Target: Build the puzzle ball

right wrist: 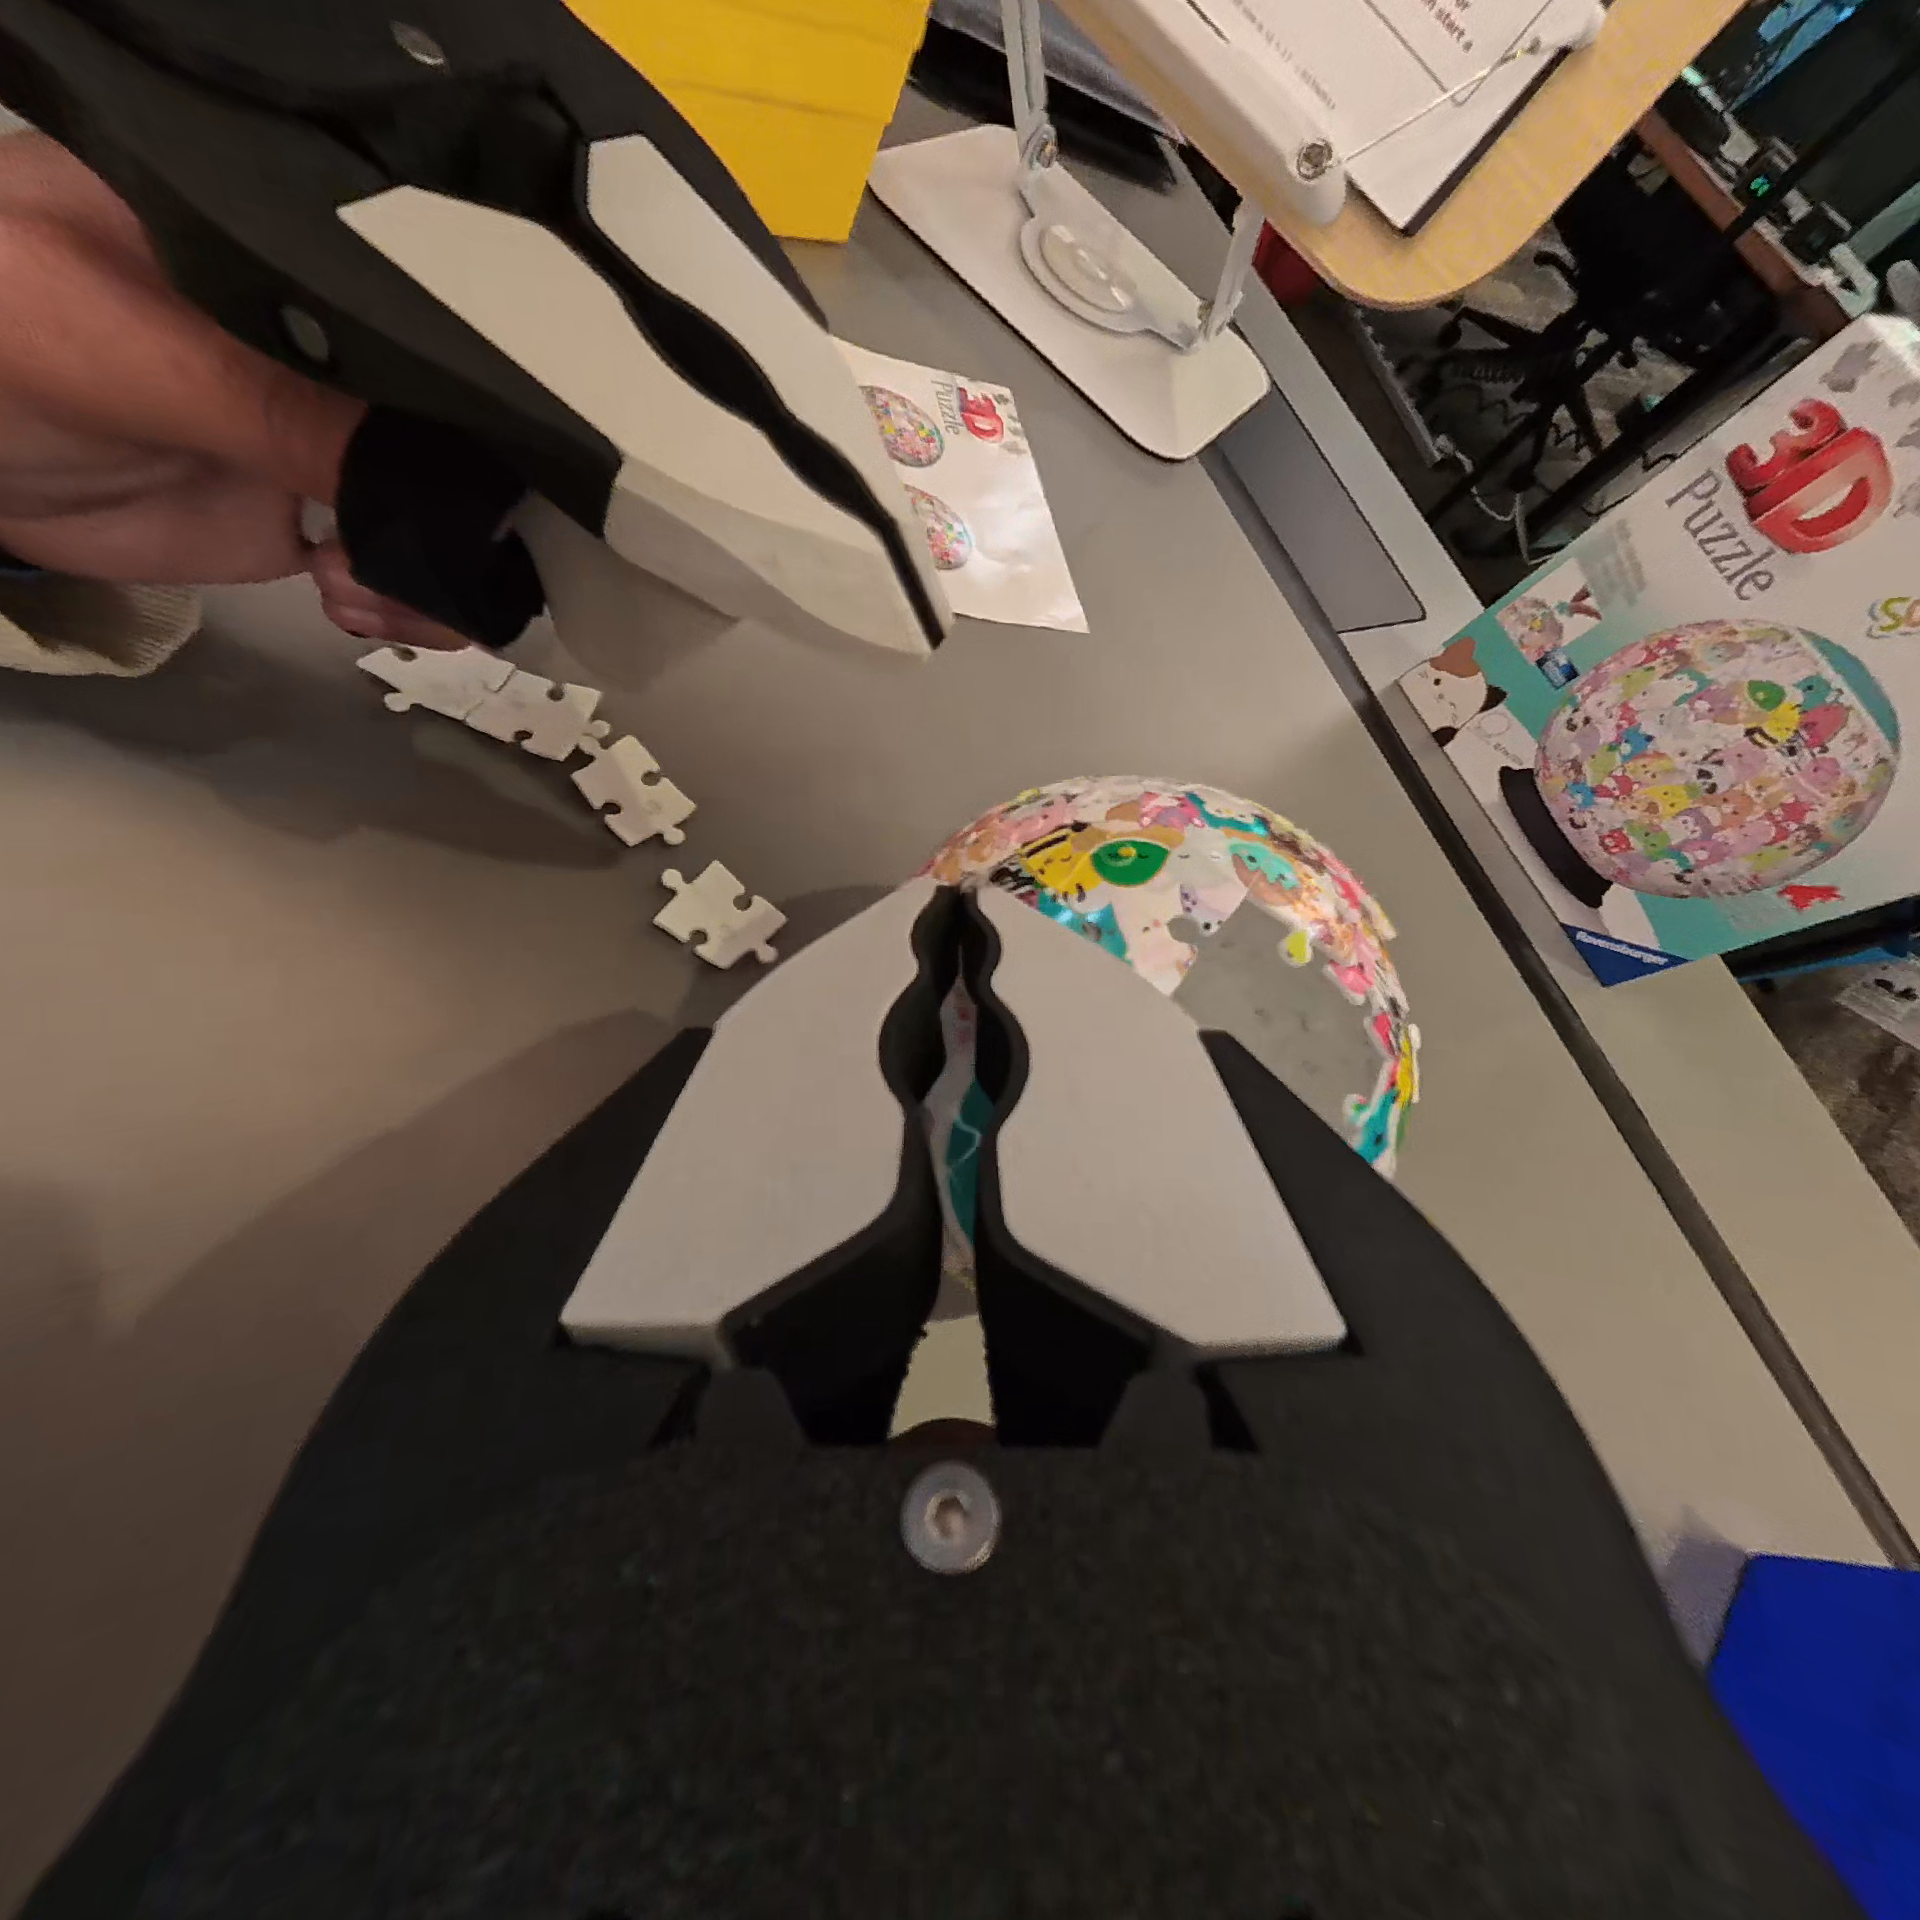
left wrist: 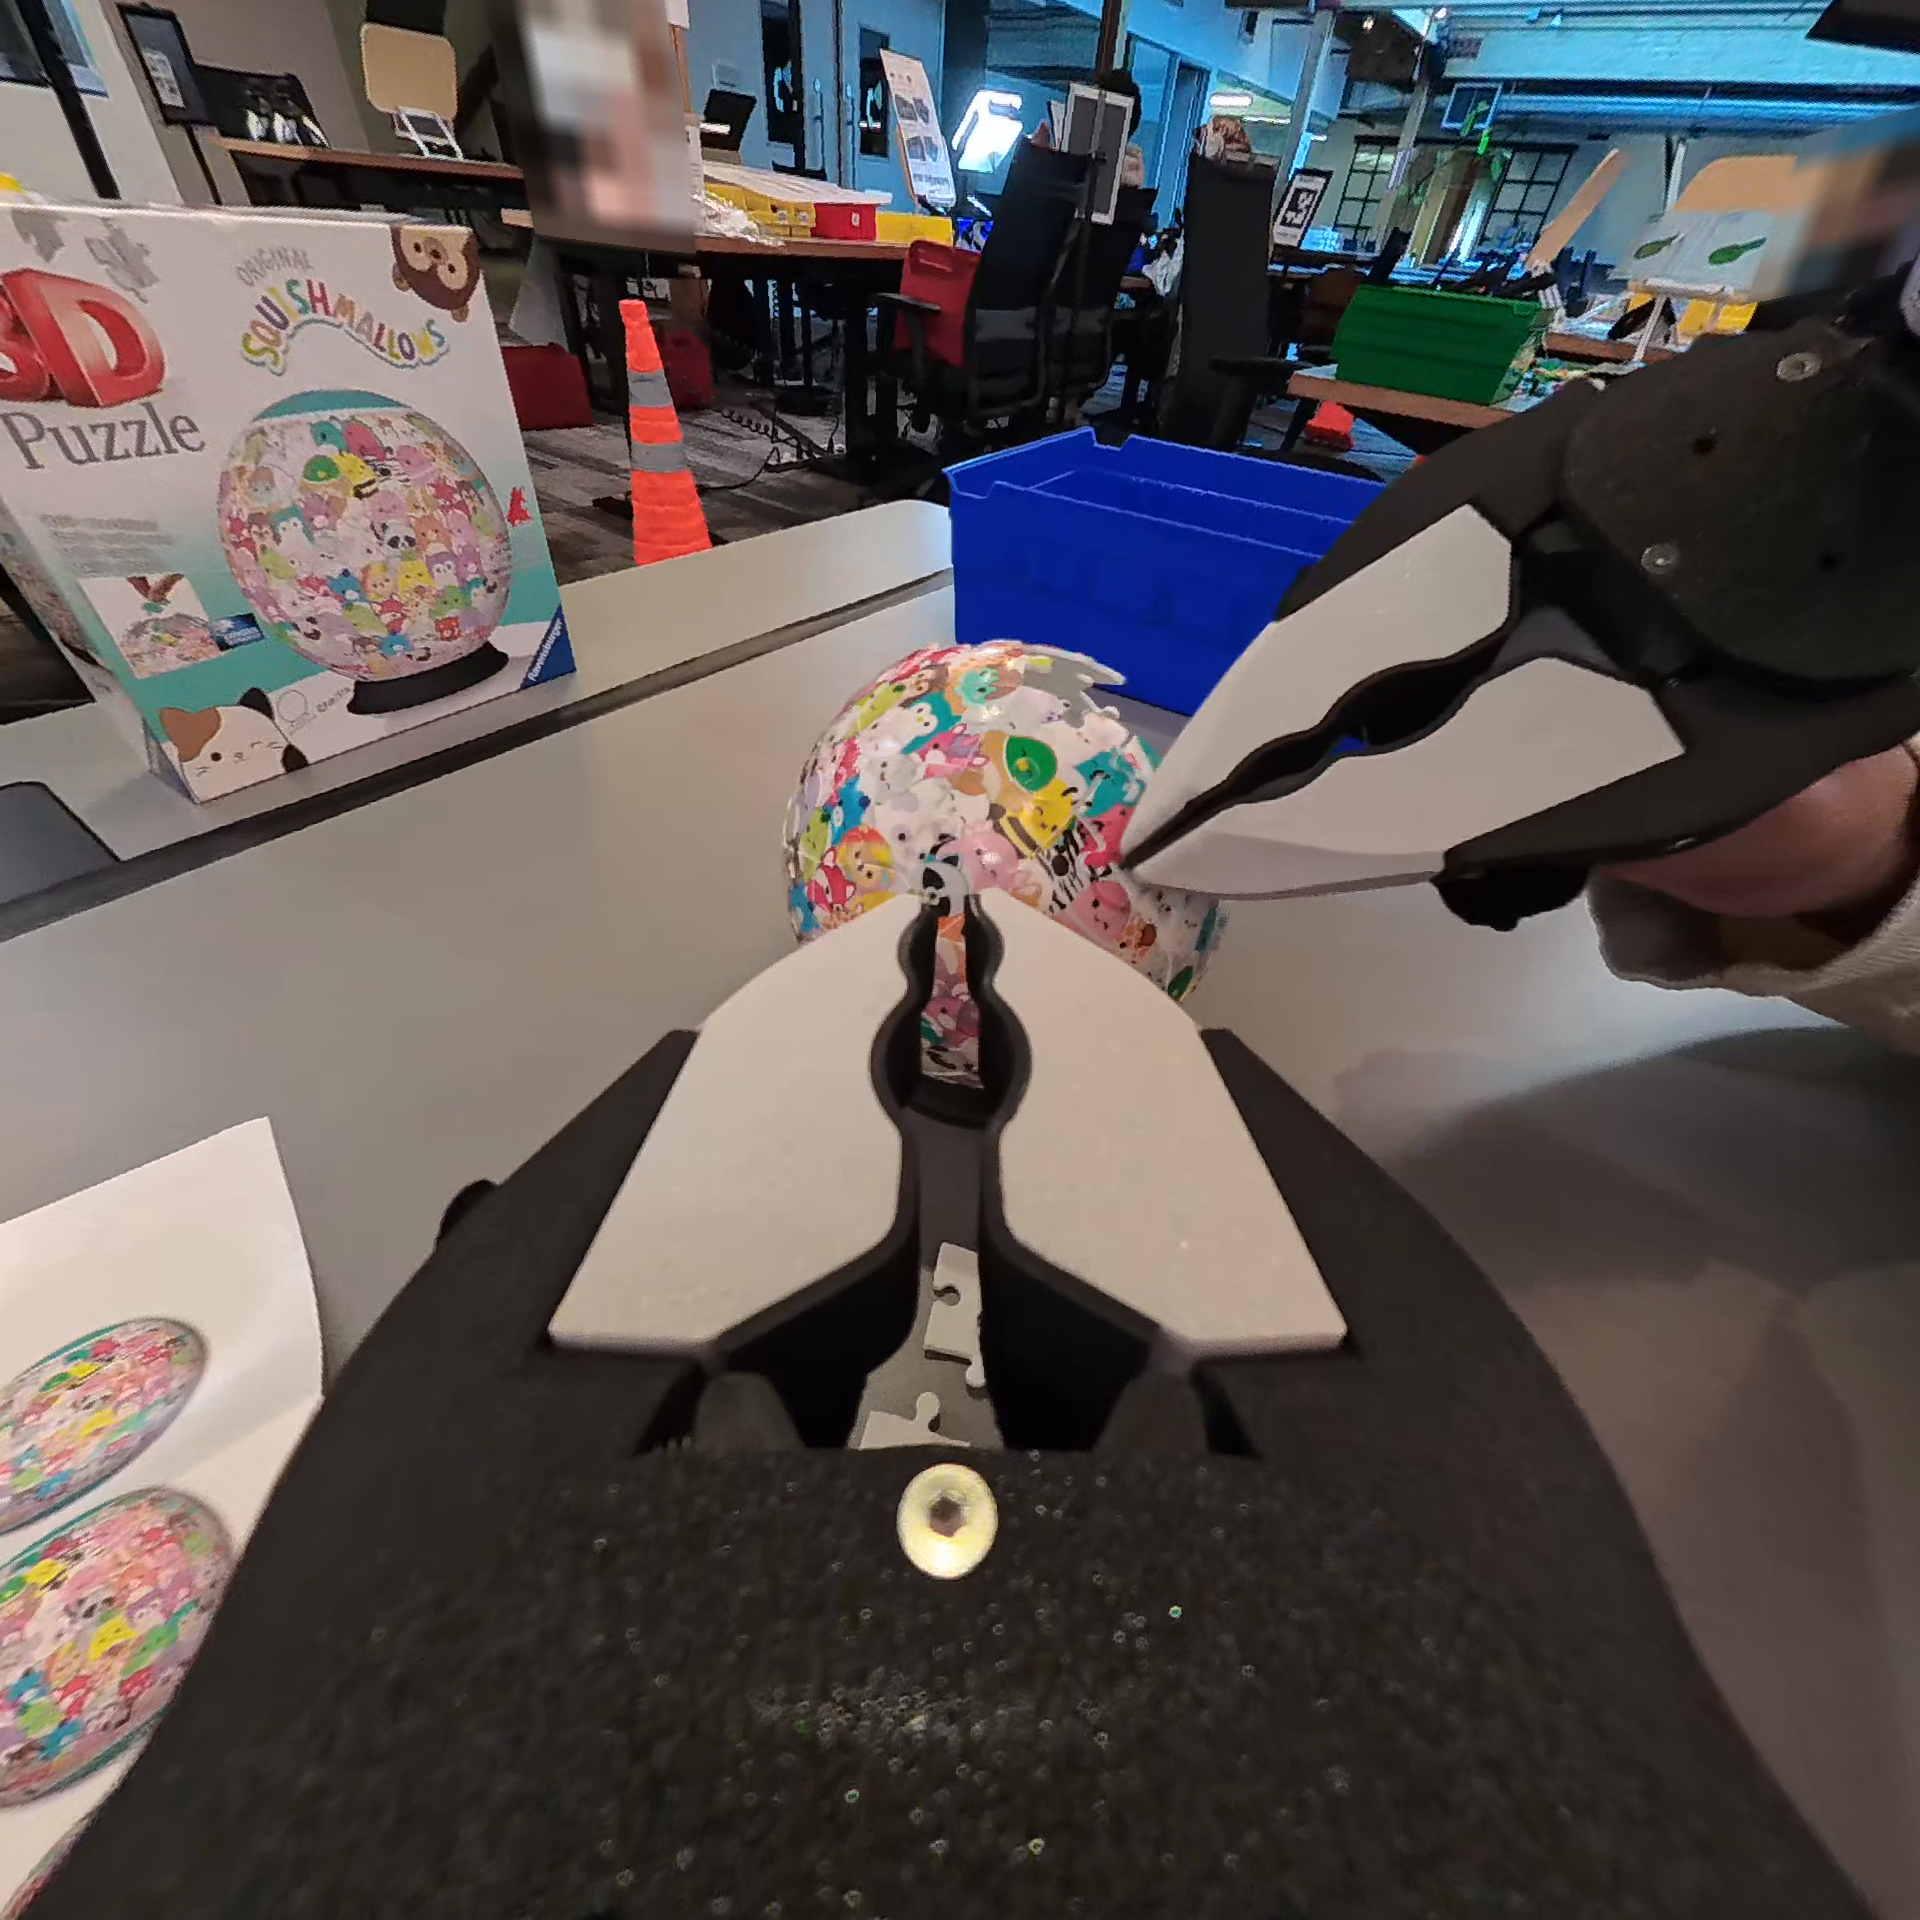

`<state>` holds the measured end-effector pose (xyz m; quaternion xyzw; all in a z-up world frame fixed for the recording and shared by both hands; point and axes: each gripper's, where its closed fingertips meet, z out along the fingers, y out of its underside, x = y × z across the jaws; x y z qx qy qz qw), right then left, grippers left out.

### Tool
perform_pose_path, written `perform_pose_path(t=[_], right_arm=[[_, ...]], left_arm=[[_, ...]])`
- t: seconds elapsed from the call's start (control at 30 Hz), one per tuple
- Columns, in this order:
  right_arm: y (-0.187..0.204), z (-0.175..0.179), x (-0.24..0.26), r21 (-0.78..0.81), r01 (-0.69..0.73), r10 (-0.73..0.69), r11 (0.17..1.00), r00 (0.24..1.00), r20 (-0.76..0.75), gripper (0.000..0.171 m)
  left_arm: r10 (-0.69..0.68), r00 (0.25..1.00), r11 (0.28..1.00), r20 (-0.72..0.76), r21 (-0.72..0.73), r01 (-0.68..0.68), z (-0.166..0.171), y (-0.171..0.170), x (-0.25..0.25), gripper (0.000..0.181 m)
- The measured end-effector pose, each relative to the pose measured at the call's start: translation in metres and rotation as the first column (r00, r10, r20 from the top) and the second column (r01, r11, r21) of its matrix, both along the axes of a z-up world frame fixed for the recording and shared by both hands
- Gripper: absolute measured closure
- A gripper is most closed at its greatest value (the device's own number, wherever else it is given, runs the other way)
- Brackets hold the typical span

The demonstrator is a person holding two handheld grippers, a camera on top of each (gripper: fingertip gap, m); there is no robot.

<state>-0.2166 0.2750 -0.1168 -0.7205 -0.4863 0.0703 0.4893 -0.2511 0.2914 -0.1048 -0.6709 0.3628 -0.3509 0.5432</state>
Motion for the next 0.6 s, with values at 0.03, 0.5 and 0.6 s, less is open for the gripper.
perform_pose_path(t=[0.03,0.5,0.6], right_arm=[[-0.002,0.002,-0.002,0.006,-0.010,0.010,1.000,1.000,-0.006,0.171],[0.006,0.001,-0.001,0.146,0.039,-0.057,0.988,0.992,0.115,0.171],[0.004,0.003,-0.001,0.152,0.043,-0.060,0.987,0.993,0.105,0.171]], left_arm=[[-0.001,1.000,1.000,-0.003,0.004,0.001,0.000,-0.001,0.000,0.177],[-0.011,1.000,1.000,-0.001,0.003,0.011,0.000,-0.003,0.002,0.177],[-0.008,1.000,1.000,-0.005,0.011,0.008,0.001,-0.003,0.002,0.177]])
